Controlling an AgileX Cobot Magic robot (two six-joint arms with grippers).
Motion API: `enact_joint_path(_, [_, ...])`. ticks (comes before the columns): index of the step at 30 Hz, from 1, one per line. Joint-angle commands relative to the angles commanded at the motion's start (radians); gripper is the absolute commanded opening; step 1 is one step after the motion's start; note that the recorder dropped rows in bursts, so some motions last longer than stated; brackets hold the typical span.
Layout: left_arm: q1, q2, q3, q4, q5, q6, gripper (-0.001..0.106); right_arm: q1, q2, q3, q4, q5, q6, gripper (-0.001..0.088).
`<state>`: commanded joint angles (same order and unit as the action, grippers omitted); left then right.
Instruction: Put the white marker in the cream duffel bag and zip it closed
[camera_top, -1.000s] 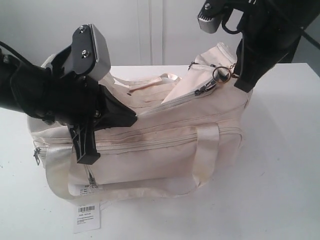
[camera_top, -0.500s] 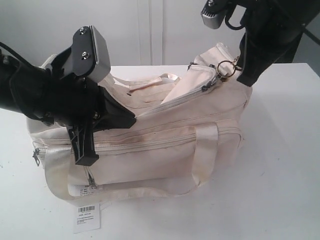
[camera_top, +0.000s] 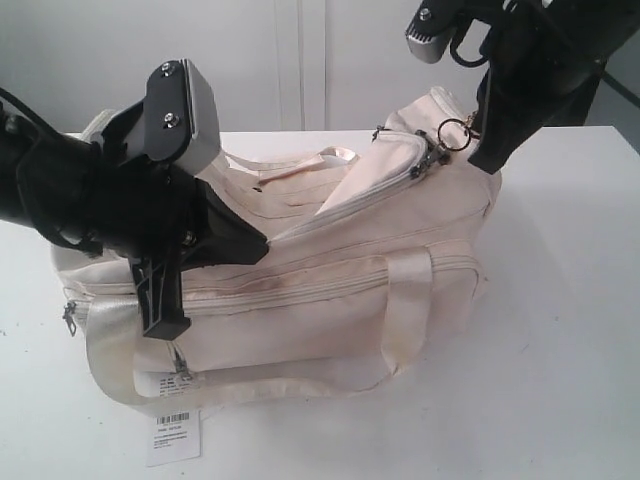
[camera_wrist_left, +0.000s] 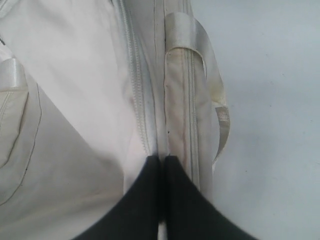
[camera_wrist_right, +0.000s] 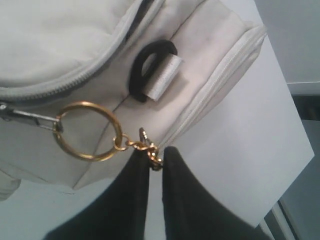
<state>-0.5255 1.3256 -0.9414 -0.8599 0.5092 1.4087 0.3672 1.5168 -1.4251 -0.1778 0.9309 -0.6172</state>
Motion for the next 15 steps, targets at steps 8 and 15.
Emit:
enact_joint_path(8, [0.0,0.0,-0.004,0.0,-0.036,-0.084,0.062,0.0,0.0,0.0,0.01,0.013,0.011,0.0])
enact_joint_path(15, [0.0,-0.083,-0.036,-0.015,-0.064,-0.316,0.082,0.0,0.0,0.0,0.03,0.024,0.011,0.0])
